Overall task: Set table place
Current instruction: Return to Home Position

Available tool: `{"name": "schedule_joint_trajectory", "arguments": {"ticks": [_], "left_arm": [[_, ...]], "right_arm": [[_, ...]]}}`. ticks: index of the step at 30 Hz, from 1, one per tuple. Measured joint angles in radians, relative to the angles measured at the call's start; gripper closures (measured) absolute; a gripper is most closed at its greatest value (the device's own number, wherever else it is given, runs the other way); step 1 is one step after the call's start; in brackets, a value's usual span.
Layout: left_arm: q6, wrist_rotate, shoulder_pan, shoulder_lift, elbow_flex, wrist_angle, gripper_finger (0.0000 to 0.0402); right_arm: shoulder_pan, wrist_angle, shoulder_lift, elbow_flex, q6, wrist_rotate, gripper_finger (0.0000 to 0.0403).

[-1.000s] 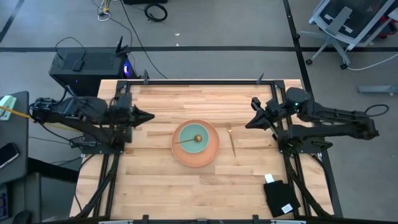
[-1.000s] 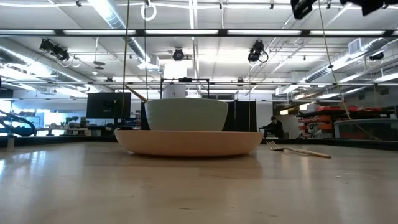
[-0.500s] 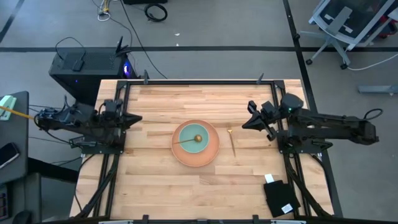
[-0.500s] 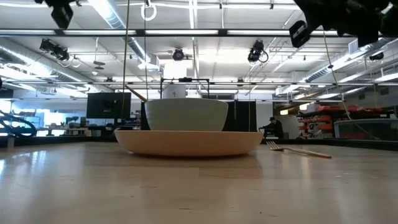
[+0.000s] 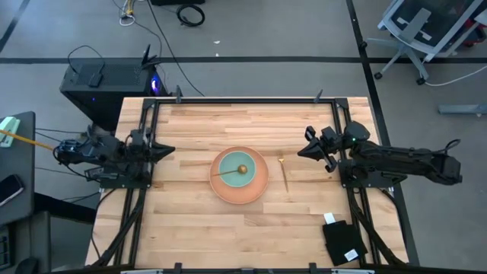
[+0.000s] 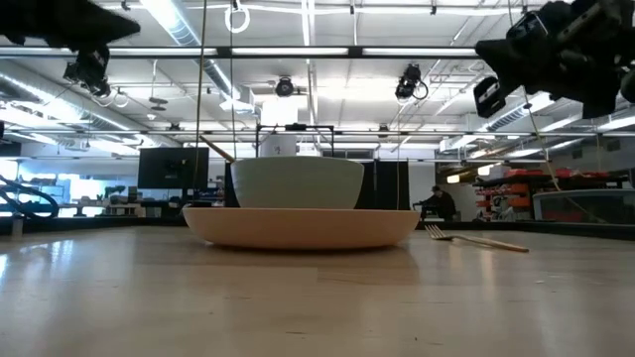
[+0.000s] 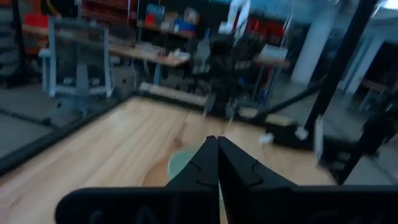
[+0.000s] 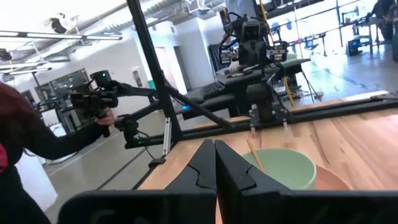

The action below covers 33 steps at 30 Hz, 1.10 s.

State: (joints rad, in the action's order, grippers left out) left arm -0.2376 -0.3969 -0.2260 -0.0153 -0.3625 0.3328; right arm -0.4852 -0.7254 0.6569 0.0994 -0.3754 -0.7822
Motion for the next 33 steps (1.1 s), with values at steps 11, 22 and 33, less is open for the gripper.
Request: {"name": "schedule_joint_trajectory", "arguments": {"ticks": [11, 22, 33], "left_arm": [[0.048, -0.002, 0.0, 0.013, 0.17, -0.128, 0.0393], [0.098, 0.015, -0.002, -0.002, 0.324, -0.325, 0.0393], [0.092, 0.017, 0.0, -0.004, 0.327, -0.328, 0.0356]], "right_arm": [[-0.008, -0.078, 0.002, -0.077, 0.052, -0.014, 0.0403], [-0.007, -0.076, 0.002, -0.077, 0.095, -0.066, 0.0403], [-0.003, -0.053, 0.002, -0.077, 0.063, -0.038, 0.0376]]}}
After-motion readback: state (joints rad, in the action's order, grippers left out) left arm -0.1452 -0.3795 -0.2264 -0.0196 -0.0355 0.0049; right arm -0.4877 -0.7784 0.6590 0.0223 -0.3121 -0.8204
